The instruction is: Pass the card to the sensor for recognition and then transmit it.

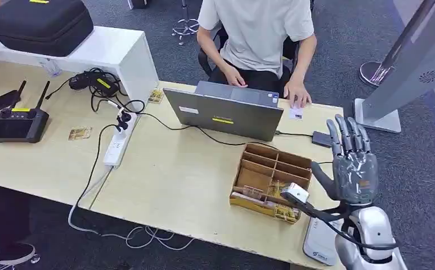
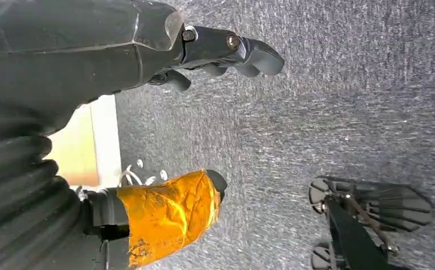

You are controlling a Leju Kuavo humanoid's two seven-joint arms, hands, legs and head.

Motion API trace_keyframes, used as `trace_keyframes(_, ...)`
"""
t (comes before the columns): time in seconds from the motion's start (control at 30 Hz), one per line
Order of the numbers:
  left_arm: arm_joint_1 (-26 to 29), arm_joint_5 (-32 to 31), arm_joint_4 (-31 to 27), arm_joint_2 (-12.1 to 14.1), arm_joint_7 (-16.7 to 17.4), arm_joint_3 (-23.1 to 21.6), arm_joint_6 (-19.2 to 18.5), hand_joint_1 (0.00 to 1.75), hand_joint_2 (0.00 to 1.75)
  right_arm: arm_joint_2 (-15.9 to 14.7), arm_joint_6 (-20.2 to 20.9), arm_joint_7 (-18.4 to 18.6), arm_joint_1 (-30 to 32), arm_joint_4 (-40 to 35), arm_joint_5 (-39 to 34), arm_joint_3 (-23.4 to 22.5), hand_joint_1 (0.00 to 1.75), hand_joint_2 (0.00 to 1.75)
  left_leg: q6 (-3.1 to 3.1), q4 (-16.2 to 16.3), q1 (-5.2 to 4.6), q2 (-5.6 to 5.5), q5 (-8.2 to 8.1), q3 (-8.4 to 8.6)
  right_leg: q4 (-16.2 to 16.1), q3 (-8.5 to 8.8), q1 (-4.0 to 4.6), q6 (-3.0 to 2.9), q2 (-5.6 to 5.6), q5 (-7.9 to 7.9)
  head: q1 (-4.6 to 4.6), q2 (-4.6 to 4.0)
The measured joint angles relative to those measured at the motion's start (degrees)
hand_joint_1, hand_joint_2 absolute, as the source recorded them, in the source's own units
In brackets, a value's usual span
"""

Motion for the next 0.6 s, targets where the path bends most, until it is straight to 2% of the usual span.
trace_keyframes(0.17,0.18,0.31,0.00,0.07,0.00,0.48,0.00,0.00,1.75,-1.88,-1.73,-2.38,6.40,-6.12,-0.39,-0.94,0.00,1.75,0.00,0.00,0.00,-0.05,-0.03,-0.05,-0.01,0.00,0.00,0.00,-0.05,-0.01,-0.02,0.00)
trace_keyframes(0.4,0.08,0.63,0.00,0.07,0.00,0.55,0.00,0.00,1.75,-3.04,-2.41,-3.50,9.85,-10.10,-0.52,-1.55,0.00,1.75,0.00,0.00,0.00,-0.03,-0.03,0.00,-0.01,0.01,0.00,0.00,-0.04,-0.02,0.00,0.00)
trace_keyframes(0.6,0.13,1.33,0.00,0.04,-0.57,1.53,0.07,0.00,1.75,-3.78,-6.21,-5.94,17.71,-15.10,-0.57,-1.59,0.00,1.75,0.00,-0.01,0.00,-0.06,-0.06,-0.02,-0.01,0.02,0.01,-0.02,-0.06,-0.05,0.00,0.00)
